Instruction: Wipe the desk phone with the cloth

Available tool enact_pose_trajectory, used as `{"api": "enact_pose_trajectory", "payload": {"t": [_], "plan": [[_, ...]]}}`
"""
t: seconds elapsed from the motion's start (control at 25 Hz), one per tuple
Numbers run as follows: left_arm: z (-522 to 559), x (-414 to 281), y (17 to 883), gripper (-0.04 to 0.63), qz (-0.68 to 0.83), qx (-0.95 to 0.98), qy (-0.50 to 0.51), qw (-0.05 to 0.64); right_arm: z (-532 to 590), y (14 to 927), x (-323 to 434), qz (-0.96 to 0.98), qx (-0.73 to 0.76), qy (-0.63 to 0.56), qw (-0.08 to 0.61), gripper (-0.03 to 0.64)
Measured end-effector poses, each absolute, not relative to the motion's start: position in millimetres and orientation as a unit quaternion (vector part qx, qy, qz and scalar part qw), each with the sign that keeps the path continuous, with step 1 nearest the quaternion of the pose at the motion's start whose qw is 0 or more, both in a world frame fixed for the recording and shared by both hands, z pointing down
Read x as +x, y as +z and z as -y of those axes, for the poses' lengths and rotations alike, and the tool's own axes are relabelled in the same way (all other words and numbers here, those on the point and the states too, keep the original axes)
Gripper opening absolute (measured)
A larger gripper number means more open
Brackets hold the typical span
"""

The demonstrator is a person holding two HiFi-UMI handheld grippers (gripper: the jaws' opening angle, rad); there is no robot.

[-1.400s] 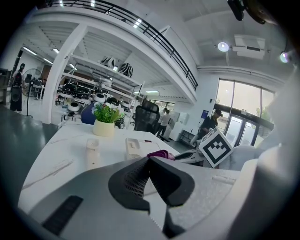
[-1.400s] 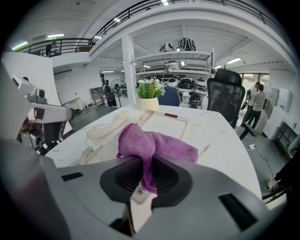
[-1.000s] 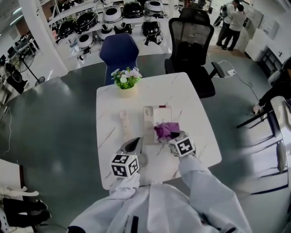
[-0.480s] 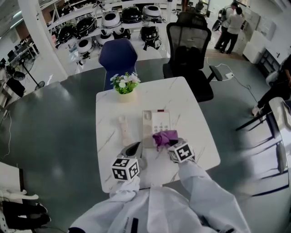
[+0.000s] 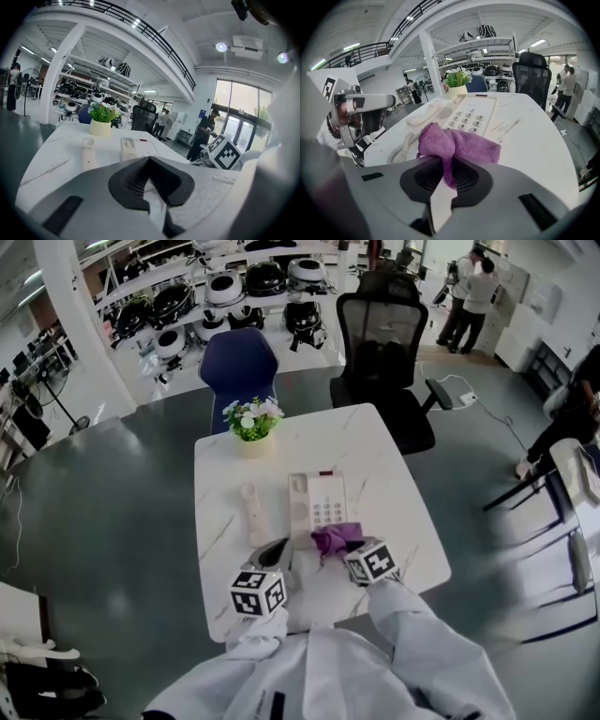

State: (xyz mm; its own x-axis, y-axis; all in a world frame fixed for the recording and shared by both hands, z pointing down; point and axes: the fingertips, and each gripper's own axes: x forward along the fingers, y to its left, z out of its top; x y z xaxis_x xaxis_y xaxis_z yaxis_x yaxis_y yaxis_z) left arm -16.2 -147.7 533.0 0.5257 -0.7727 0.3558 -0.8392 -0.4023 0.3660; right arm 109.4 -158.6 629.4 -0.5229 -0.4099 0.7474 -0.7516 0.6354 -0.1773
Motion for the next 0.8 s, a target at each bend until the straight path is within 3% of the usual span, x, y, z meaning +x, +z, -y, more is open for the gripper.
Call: {"api": "enact_pose_trajectory", "payload": {"t": [0.48, 0.8], "plan": [[148, -13, 534, -0.002, 0.479, 0.838, 0.065, 0.254, 144, 635, 110, 0.835, 0.333, 0.275, 0.341, 0.037], [150, -21, 529, -0.002, 0.485, 0.837, 0.062, 0.246, 136, 618, 106, 0.85, 0.323, 0.313, 0.274, 0.037]]}}
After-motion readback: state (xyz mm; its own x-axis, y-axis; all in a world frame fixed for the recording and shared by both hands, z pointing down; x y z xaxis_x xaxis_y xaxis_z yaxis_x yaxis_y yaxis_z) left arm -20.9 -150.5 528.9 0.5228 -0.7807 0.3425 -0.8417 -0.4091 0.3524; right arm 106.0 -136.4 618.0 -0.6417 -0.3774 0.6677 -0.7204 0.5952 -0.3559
